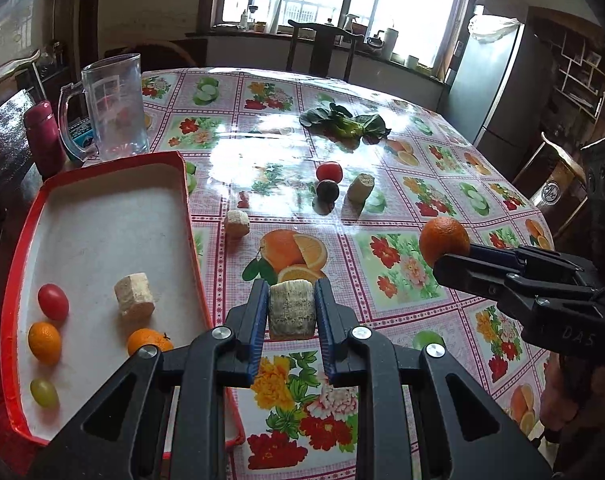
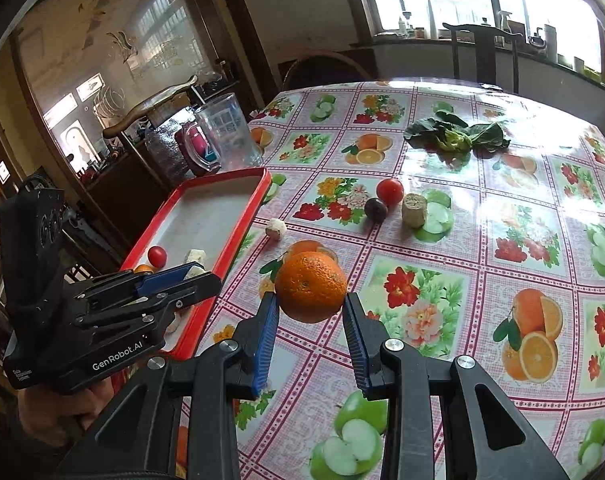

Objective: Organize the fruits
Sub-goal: 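Carry tan cylinder in left tool while right tool carries orange over tray, then open left tool to drop cylinder in tray while right tool releases orange, then move both tools back over the table toward the remaining items, then grasp small white cube with left tool while right tool grasps tan slice, then carry white cube in left tool while right tool carries tan slice over tray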

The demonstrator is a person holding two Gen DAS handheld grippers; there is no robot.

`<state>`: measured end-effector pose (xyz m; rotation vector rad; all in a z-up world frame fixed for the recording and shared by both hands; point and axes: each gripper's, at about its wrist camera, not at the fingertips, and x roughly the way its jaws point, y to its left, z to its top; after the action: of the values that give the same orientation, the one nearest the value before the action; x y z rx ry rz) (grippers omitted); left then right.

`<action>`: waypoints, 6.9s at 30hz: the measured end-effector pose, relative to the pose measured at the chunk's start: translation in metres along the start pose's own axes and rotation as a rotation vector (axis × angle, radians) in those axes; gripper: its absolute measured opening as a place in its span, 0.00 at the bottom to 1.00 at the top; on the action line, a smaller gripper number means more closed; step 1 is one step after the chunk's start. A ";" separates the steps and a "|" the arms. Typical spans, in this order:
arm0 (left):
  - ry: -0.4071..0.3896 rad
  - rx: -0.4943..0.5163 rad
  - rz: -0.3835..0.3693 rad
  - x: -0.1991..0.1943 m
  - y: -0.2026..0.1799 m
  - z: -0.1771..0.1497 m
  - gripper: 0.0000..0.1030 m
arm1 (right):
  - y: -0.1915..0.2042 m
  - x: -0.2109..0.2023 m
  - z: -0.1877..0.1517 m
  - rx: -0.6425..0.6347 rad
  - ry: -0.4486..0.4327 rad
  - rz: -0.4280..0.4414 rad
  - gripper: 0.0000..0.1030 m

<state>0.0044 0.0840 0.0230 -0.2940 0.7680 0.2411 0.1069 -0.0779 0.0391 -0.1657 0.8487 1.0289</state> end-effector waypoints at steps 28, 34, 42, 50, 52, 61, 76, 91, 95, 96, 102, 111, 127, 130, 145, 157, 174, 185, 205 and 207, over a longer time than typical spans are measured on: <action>-0.053 -0.121 0.063 -0.031 0.083 -0.015 0.20 | 0.083 0.042 0.015 -0.117 0.046 0.054 0.32; -0.055 -0.144 0.071 -0.032 0.098 -0.018 0.20 | 0.093 0.052 0.017 -0.132 0.061 0.064 0.32; -0.057 -0.183 0.091 -0.033 0.125 -0.016 0.20 | 0.108 0.073 0.027 -0.156 0.081 0.080 0.32; -0.061 -0.209 0.120 -0.033 0.158 -0.002 0.20 | 0.122 0.101 0.044 -0.171 0.092 0.096 0.32; -0.057 -0.214 0.134 -0.031 0.165 0.001 0.20 | 0.125 0.110 0.049 -0.173 0.098 0.096 0.32; -0.021 -0.215 0.170 -0.010 0.188 0.014 0.20 | 0.130 0.149 0.057 -0.170 0.147 0.095 0.32; 0.058 -0.266 0.183 0.024 0.204 0.021 0.20 | 0.128 0.186 0.064 -0.171 0.201 0.096 0.32; 0.122 -0.296 0.228 0.032 0.205 0.016 0.37 | 0.134 0.180 0.055 -0.212 0.210 0.088 0.37; 0.101 -0.300 0.218 0.020 0.198 0.013 0.37 | 0.123 0.156 0.051 -0.184 0.176 0.100 0.38; 0.093 -0.299 0.214 0.017 0.195 0.013 0.37 | 0.118 0.150 0.050 -0.172 0.169 0.102 0.38; 0.061 -0.263 0.164 0.002 0.163 0.014 0.37 | 0.089 0.113 0.039 -0.107 0.127 0.091 0.38; 0.051 -0.169 0.080 0.002 0.104 0.021 0.37 | 0.028 0.076 0.021 0.005 0.098 0.032 0.40; 0.074 -0.054 0.030 0.013 0.035 0.026 0.37 | -0.035 0.032 -0.003 0.108 0.058 -0.028 0.41; 0.081 -0.034 0.024 0.017 0.026 0.027 0.37 | -0.041 0.028 -0.004 0.119 0.053 -0.033 0.41; 0.153 0.035 0.028 0.066 0.015 0.047 0.37 | -0.066 0.037 0.015 0.117 0.055 -0.063 0.41; 0.238 0.073 0.088 0.121 0.029 0.063 0.37 | -0.095 0.096 0.054 0.099 0.100 -0.129 0.41; 0.264 0.153 0.075 0.133 0.019 0.062 0.21 | -0.098 0.124 0.063 0.076 0.073 -0.180 0.31; 0.229 0.101 0.001 0.105 0.014 0.044 0.21 | -0.082 0.088 0.037 0.094 0.062 -0.123 0.29; 0.116 -0.007 -0.027 0.027 0.028 0.004 0.21 | -0.020 0.041 0.012 0.040 0.024 -0.031 0.29; 0.110 -0.013 -0.027 0.021 0.027 0.001 0.21 | -0.014 0.039 0.009 0.036 0.024 -0.020 0.29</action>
<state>0.0110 0.1122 0.0035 -0.3321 0.8702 0.2059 0.1317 -0.0542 0.0148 -0.1562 0.8848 0.9937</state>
